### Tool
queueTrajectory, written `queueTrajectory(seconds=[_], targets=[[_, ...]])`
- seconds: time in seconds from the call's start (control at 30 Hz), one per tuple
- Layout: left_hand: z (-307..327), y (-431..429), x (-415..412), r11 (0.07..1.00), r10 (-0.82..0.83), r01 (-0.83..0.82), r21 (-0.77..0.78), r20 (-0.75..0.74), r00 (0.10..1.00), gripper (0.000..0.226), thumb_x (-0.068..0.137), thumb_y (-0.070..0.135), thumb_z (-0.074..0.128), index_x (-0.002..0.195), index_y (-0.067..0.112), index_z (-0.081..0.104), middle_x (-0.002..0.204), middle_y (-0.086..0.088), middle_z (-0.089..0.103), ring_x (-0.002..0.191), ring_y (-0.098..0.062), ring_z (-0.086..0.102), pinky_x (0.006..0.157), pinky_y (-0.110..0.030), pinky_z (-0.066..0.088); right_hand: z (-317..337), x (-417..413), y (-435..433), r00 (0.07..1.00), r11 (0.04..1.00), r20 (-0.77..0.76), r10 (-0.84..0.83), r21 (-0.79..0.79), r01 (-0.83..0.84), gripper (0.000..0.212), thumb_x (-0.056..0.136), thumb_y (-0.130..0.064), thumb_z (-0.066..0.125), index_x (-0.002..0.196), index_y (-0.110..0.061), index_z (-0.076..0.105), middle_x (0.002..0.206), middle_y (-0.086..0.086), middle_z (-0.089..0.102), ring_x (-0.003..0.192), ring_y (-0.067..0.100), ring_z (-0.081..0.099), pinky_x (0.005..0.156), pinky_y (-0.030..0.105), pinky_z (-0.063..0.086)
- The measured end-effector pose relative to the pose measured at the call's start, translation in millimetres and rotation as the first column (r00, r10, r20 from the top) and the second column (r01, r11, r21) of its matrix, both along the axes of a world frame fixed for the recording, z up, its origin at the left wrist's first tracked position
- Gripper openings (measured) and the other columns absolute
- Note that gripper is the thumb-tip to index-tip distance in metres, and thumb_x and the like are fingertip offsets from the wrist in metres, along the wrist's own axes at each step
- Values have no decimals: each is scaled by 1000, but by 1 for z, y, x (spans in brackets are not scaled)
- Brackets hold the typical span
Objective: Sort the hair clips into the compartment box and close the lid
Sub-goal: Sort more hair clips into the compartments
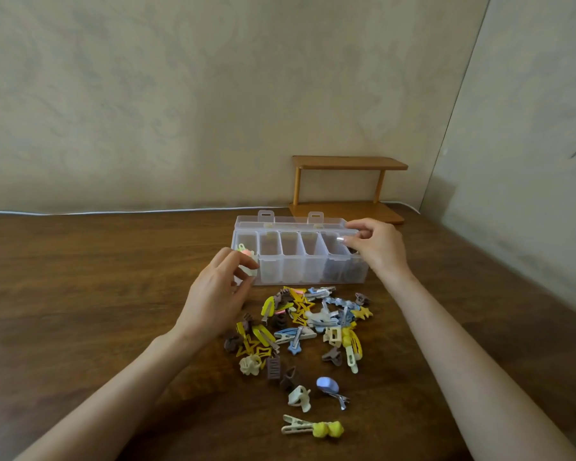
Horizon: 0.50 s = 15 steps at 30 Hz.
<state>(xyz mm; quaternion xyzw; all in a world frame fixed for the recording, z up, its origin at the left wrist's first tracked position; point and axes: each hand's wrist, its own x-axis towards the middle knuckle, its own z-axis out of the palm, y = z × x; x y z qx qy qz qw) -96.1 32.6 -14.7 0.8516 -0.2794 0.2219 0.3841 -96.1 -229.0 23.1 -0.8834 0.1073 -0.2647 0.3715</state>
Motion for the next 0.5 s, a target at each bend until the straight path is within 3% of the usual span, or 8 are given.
queueTrajectory(seconds=[0.13,0.3,0.5], targets=[[1,5,4,998,50,-50,27,-23,998,12,86,11,60,95,18,57,98,6,55,83,-8,57,71,-32,54,-6,-4,2,997,1000,82,-12,-16,14,18,85,-23,67,102,-21,69,87,-5,66,83,9,61,70,27,52],[2,13,10,975,154,-142,170,-61,986,15,86,11,60,98,20,59,96,8,57,89,-10,53,69,-23,42,-11,-19,16,979,993,168,111,13,-115,11,87,-16,64,96,-20,70,87,-8,66,81,4,59,67,18,47],[-2,18,16,941,218,-187,283,-83,972,13,86,18,62,98,21,60,94,9,56,92,-12,53,66,-23,37,-30,-28,40,951,951,60,305,-69,-301,14,87,-13,63,95,-23,70,82,-13,62,65,-2,52,60,15,42]])
